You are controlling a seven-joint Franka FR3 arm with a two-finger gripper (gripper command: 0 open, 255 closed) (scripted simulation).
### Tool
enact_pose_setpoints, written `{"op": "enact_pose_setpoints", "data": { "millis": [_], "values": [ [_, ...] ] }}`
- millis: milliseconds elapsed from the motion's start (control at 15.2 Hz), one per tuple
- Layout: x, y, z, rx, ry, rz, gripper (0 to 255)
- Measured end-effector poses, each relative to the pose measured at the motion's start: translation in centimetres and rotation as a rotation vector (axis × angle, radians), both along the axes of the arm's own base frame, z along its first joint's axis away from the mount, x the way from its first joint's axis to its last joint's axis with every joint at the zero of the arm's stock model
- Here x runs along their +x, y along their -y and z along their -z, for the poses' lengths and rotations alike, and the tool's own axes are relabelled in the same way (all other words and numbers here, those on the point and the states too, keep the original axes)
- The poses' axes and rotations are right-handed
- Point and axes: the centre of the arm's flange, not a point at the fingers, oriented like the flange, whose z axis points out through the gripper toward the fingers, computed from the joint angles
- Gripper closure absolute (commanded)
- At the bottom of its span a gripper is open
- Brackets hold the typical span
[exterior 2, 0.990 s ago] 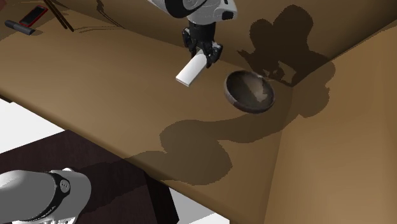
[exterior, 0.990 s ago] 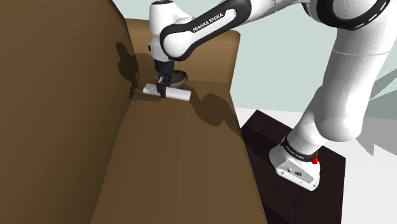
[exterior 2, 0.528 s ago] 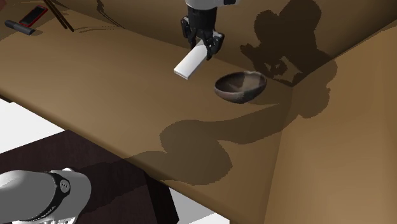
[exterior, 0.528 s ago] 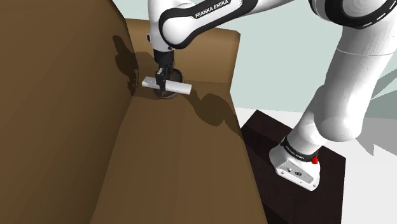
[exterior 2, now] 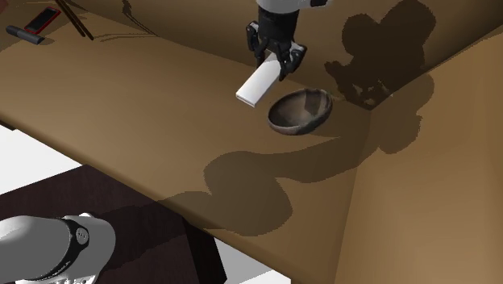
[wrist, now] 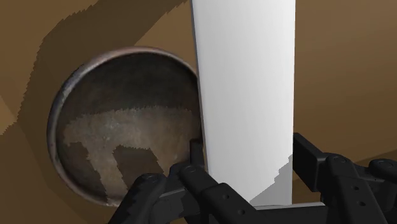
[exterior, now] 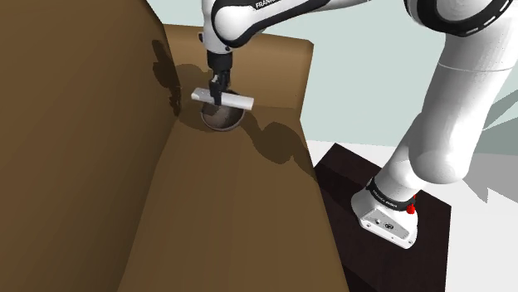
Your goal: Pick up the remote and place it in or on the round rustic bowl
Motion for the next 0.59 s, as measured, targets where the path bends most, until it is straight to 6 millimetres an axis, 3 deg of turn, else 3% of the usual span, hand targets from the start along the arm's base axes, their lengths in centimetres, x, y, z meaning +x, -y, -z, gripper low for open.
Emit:
{"op": "enact_pose_setpoints", "data": {
  "millis": [396, 594],
  "values": [
    [3.4, 7.0, 0.1, 0.000, 0.000, 0.000, 255],
    [4.6, 8.8, 0.7, 0.000, -0.001, 0.000, 255]
  ]
}}
